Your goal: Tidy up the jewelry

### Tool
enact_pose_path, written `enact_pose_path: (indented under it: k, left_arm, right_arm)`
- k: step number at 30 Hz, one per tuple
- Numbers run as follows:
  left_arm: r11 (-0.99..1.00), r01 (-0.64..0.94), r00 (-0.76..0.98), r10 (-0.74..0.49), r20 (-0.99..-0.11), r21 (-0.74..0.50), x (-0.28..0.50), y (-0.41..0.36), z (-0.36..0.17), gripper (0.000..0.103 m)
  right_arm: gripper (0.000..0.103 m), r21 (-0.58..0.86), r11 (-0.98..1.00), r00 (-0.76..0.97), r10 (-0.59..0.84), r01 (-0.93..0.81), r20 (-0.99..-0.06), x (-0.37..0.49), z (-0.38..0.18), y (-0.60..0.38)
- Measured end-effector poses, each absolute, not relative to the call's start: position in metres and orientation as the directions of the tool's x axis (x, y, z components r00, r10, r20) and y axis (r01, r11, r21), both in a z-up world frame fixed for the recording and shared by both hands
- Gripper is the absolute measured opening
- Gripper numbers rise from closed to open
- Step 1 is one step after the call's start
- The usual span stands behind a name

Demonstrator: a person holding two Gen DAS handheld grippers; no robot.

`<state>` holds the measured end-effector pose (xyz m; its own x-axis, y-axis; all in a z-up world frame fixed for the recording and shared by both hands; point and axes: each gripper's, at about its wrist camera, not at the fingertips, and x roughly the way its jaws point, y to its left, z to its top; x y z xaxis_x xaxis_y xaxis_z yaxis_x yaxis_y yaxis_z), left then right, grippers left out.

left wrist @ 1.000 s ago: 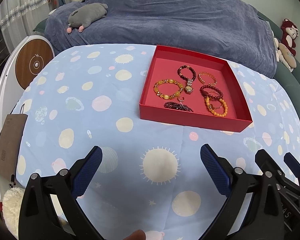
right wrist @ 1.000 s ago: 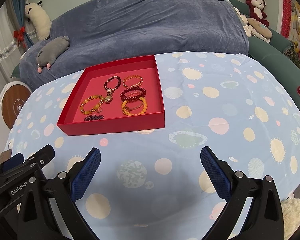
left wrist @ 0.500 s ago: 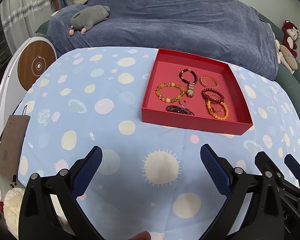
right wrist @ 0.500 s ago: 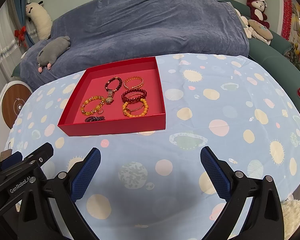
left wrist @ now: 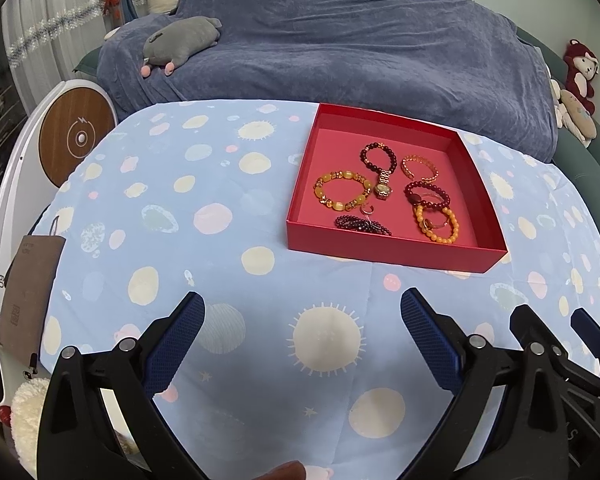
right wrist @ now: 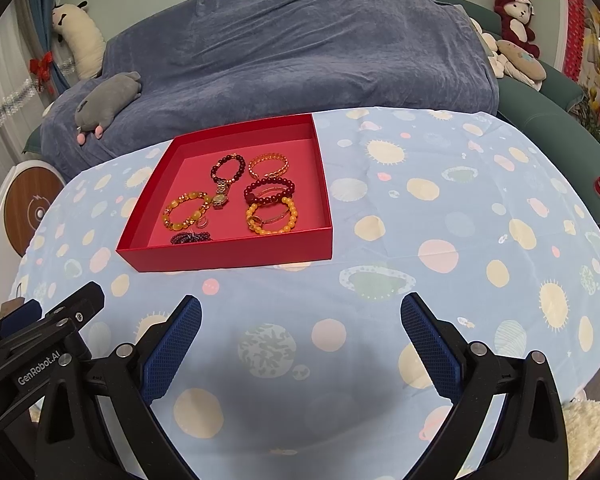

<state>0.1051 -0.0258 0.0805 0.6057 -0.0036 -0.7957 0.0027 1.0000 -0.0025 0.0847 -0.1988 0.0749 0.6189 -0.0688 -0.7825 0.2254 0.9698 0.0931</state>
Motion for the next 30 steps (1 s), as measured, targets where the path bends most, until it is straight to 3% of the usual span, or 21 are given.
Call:
enact_pose_path:
  k: [30]
  left_arm:
    - [1.000,0.009,0.596,-0.005,-0.803,0.000,0.1106,-0.0258,0.0773,0.094]
  right_arm:
    - [0.096,0.088,0.971,0.617,-0.069,0.220,-0.784,0.0861,0.0766,-0.1955]
